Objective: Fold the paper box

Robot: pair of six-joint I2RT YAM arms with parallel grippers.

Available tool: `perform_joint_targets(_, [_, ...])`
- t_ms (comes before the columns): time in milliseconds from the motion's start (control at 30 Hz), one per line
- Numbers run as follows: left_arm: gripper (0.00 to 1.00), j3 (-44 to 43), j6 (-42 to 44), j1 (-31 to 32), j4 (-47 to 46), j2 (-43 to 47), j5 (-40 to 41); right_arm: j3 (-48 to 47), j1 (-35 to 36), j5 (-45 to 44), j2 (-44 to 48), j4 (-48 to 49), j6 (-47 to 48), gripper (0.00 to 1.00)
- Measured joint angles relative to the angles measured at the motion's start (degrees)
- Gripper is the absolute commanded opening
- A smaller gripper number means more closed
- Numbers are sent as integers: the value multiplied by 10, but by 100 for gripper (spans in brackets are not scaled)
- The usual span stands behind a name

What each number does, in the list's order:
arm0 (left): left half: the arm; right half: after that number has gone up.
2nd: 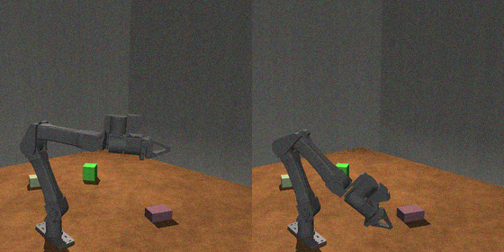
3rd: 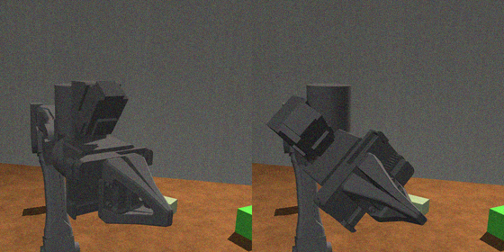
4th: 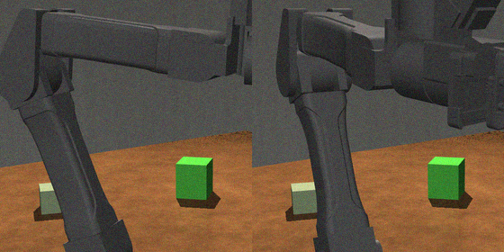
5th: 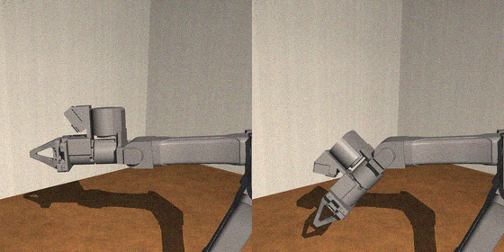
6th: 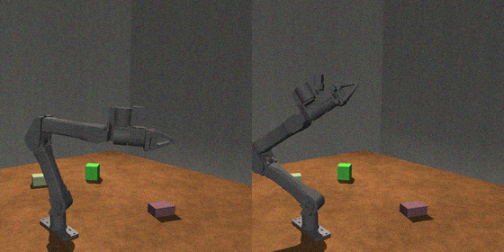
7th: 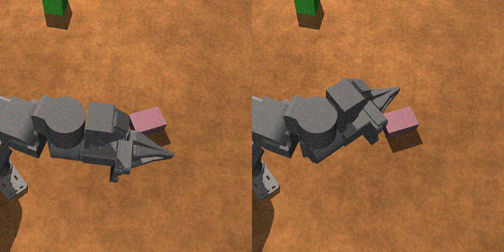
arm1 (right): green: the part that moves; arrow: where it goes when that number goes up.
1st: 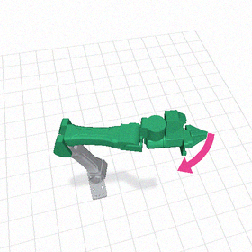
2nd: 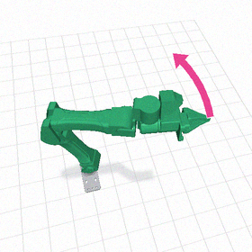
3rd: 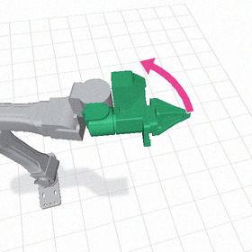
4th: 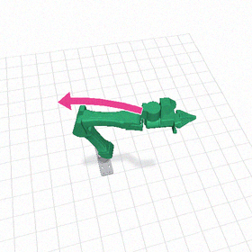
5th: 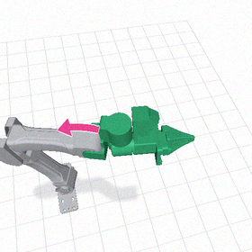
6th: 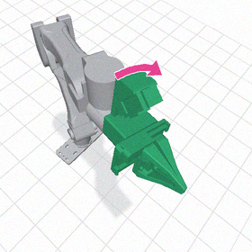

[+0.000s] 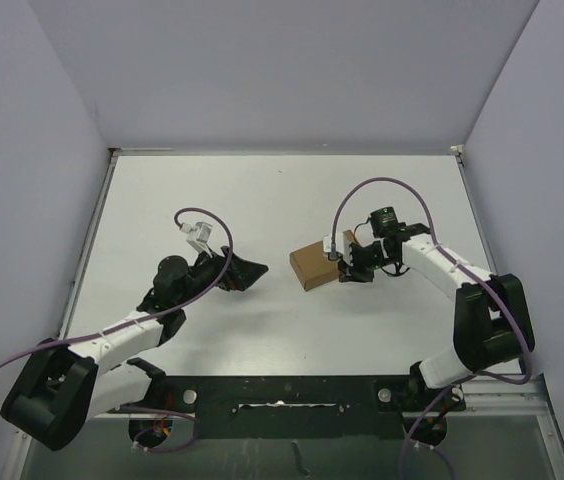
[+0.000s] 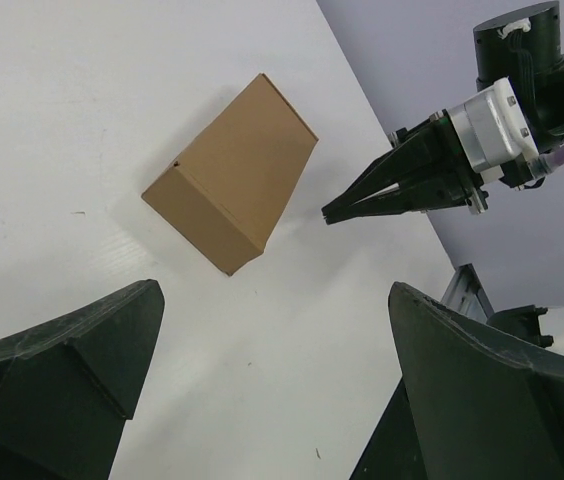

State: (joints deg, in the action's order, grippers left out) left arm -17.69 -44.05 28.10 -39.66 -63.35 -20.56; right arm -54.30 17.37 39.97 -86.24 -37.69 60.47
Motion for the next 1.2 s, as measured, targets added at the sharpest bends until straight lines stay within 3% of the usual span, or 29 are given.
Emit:
perform_joint_targets(233, [96, 0, -20, -4, 1, -11, -12, -6, -32, -5, 0, -53, 29, 4])
perform_joint_targets(833, [96, -4, -20, -23, 51, -20, -13, -9, -59, -63, -13, -8, -55, 6])
perform_joint_targets(1000, [96, -6, -19, -30, 71, -20, -13, -9, -76, -54, 13, 0, -61, 27])
perform_joint_targets(1067, [98, -11, -18, -31, 82, -20, -12, -9, -80, -50, 24, 3, -64, 50])
perform_joint_targets(1167, [98, -31, -8, -31, 118, -19, -5, -9, -84, -43, 37, 7, -68, 97])
perform_joint_targets(1200, [98, -45, -1, -31, 145, -19, 2, -9, -86, -42, 44, 10, -68, 99])
